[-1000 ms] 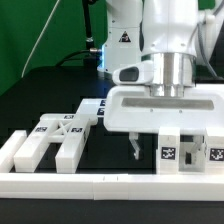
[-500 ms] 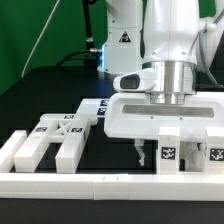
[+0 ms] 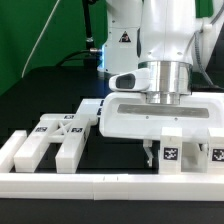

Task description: Assemble chair

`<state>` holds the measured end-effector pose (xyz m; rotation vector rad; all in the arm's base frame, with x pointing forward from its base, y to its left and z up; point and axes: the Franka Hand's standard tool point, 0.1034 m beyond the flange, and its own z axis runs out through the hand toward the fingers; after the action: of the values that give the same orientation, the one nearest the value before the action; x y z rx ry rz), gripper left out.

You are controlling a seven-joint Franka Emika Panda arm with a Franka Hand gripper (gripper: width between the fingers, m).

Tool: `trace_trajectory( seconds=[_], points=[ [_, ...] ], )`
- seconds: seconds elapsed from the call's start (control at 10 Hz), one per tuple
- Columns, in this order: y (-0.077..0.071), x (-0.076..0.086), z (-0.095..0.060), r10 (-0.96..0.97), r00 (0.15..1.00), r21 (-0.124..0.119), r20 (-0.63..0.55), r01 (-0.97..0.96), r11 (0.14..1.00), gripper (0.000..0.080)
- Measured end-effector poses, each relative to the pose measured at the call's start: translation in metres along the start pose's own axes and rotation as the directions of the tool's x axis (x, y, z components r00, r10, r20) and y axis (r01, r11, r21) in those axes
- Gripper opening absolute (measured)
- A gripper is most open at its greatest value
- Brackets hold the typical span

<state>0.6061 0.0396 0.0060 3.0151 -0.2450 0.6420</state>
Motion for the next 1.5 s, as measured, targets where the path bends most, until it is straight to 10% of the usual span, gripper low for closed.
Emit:
trace_trajectory(
  seconds=[0.7, 1.0, 1.2, 1.5],
  points=[
    [0.002, 0.0, 0.0, -0.01, 1.0, -0.001, 0.001, 0.01, 1.0, 0.0045],
    [0.067, -0.002, -0.036, -0.103, 0.994, -0.015, 0.045, 0.104, 0.994, 0.0038],
    [0.079, -0.004, -0.069, -0.075, 0.97, 0.056, 0.231, 0.064, 0.996, 0.0037],
    [0.073, 0.005, -0.078, -0.059, 0.907, 0.086, 0.416, 0.025, 0.996, 0.0036]
  ],
)
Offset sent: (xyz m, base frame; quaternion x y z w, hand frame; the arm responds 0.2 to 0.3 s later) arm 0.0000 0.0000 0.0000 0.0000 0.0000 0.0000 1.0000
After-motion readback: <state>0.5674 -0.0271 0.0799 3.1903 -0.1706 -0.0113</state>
